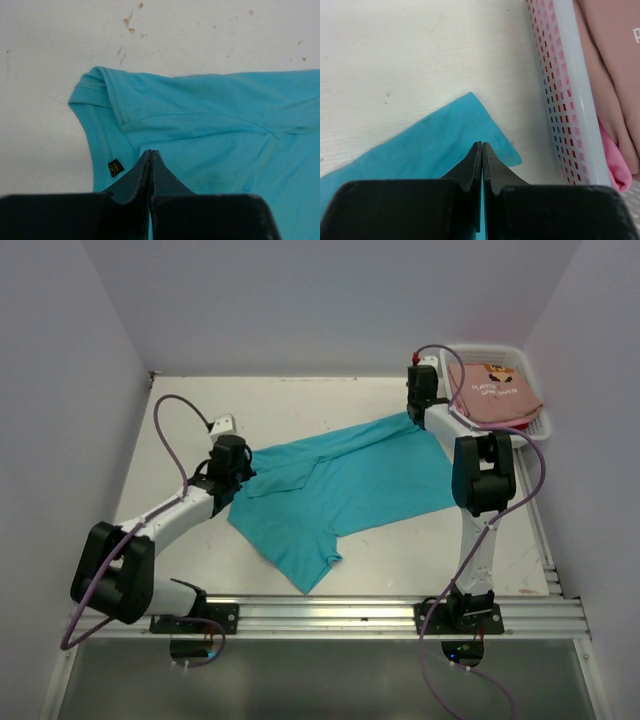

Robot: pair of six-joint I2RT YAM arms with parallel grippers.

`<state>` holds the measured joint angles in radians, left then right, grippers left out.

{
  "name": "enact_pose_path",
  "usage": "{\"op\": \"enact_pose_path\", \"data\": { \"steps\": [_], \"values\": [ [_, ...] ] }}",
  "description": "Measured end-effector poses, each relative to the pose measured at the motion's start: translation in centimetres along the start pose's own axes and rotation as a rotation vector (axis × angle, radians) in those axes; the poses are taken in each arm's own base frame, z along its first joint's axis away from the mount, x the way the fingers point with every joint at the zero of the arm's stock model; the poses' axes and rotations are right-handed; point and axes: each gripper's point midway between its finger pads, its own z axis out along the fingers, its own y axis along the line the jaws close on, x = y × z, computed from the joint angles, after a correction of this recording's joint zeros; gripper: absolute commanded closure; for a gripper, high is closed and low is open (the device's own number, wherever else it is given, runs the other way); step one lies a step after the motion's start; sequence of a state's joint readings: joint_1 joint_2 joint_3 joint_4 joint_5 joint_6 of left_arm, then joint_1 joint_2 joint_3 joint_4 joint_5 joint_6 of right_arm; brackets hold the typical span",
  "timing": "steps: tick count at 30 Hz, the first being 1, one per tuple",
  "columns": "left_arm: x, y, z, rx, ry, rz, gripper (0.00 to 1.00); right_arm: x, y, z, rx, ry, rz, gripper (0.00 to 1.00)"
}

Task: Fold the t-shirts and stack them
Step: Fold the tshirt

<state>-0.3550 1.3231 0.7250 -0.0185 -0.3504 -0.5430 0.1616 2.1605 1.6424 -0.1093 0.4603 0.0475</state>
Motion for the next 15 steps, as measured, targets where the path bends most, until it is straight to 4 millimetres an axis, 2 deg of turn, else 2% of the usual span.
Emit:
{"op": "enact_pose_path", "data": {
  "steps": [8, 15],
  "values": [
    [1.1, -0.8, 4.5, -0.025, 0.014, 0.028, 1.00, 0.5, 1.6, -0.3, -0.089, 0.031, 0.019, 1.00],
    [2.1, -1.1, 7.1, -0.029, 0.035, 0.039, 1.00, 1.3, 3.0, -0.1, -0.147, 0.063, 0.035, 1.00]
  ]
}}
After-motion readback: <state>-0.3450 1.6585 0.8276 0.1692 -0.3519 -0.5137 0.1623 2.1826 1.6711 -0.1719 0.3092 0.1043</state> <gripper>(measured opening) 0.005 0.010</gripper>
